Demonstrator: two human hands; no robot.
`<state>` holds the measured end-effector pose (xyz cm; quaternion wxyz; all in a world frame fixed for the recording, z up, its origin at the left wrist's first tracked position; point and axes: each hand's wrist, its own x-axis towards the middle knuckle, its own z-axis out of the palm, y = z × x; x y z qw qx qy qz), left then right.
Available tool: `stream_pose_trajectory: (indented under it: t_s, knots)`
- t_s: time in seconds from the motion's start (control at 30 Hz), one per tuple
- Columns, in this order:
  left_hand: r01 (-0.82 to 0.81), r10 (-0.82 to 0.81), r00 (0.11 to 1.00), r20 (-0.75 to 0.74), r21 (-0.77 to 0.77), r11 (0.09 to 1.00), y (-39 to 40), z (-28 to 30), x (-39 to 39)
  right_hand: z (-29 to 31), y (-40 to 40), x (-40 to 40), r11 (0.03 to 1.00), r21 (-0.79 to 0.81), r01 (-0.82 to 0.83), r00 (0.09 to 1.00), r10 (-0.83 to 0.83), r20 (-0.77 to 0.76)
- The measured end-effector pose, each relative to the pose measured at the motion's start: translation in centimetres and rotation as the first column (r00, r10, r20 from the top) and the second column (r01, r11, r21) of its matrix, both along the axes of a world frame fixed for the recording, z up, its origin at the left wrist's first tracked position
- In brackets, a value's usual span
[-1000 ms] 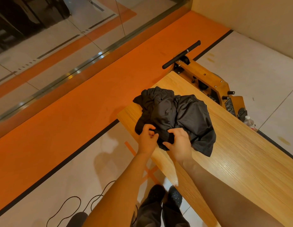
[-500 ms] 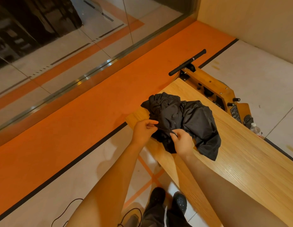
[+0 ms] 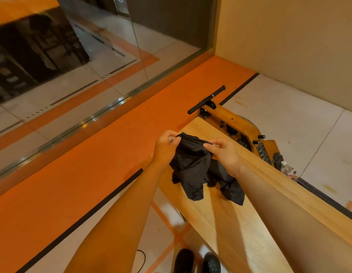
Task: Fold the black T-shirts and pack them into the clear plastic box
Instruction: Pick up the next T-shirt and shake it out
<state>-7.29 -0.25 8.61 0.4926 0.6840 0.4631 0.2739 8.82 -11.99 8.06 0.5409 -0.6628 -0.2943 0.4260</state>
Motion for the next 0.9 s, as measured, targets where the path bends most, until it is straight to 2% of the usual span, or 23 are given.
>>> stream_pose_trajectory:
  t_s: [0.23, 0.33, 0.43, 0.57, 0.67, 0.73, 0.9]
  knots:
    - [-0.003, 0.001, 0.998, 0.066, 0.025, 1.000, 0.8, 3.9, 3.0, 4.2, 0.3, 2.7, 0.992, 0.111, 0.065, 0.996, -0.058, -0.065]
    - [0.022, -0.022, 1.000, 0.007, 0.049, 0.999, 0.3, 3.7, 3.6, 3.8, 0.2, 2.7, 0.994, 0.077, 0.082, 0.993, -0.075, -0.092]
    - [-0.032, 0.041, 0.995, -0.090, 0.098, 0.995, -0.1, 2.8, 3.6, 2.6, -0.3, 2.4, 0.996, 0.022, 0.085, 0.994, -0.083, -0.074]
    - [-0.078, 0.073, 0.994, -0.081, -0.055, 0.995, -1.3, 2.1, 3.7, 1.5, -0.5, 1.6, 0.996, -0.008, 0.092, 0.986, -0.093, -0.141]
    - [-0.045, 0.051, 0.998, 0.035, -0.147, 0.988, -2.9, 1.2, 3.7, 0.8, -0.1, 0.7, 0.994, -0.020, 0.104, 0.968, -0.106, -0.228]
    - [-0.009, 0.018, 0.998, 0.055, -0.159, 0.987, -3.6, 0.6, 3.5, 0.5, 0.4, 0.2, 0.996, -0.034, 0.087, 0.965, -0.092, -0.246]
    - [0.009, -0.011, 1.000, -0.015, -0.099, 0.995, -3.8, -0.2, 3.2, 0.6, 1.3, -0.5, 0.991, -0.071, 0.117, 0.938, -0.134, -0.318]
